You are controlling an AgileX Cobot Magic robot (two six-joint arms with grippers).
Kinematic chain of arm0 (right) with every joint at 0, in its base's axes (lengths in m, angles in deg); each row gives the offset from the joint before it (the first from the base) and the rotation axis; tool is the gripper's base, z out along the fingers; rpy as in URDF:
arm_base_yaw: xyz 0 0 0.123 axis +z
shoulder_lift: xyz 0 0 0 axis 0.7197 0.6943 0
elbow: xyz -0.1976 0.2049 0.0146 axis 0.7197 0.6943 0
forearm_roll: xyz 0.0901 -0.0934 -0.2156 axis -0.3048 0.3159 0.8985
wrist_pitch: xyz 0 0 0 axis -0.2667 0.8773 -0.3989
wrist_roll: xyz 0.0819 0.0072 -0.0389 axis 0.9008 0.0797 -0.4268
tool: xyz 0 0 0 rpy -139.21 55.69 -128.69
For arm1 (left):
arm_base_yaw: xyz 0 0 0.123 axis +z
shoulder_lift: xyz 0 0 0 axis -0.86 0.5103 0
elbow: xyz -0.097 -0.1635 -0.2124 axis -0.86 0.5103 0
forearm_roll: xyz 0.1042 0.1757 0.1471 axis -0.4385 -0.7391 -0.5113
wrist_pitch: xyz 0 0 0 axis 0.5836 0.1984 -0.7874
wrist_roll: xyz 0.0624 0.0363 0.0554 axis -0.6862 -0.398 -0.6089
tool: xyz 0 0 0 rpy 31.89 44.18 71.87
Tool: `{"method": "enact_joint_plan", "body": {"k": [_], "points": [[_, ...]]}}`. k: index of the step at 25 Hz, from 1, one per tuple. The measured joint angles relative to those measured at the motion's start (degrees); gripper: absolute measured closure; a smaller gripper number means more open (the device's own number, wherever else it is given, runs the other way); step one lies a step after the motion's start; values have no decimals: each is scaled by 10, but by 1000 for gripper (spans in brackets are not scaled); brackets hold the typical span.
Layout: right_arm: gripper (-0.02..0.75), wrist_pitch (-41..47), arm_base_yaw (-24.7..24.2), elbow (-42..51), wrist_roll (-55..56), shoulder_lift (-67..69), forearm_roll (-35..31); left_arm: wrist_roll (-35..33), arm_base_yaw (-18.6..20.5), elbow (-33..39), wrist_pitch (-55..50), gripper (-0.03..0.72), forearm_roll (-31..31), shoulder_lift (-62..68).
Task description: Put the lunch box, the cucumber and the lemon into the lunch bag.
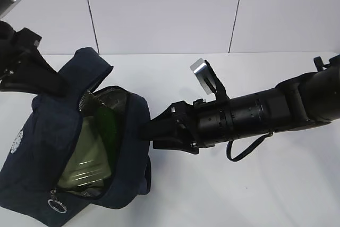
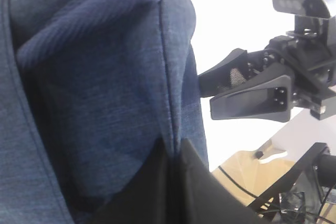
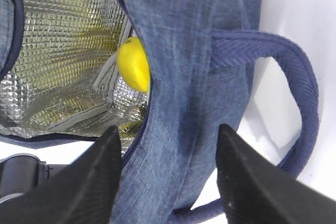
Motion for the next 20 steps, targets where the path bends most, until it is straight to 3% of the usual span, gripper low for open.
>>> {"method": "enact_joint_plan", "body": {"k": [11, 14, 20], "points": [[323, -1, 0, 0, -4, 7, -1, -13, 0, 0, 0, 694, 26, 0], [385, -1, 0, 0, -4, 21, -1, -14, 0, 0, 0, 694, 30, 0], [580, 29, 0, 0, -5, 48, -2, -15, 0, 0, 0, 694, 30, 0]]}}
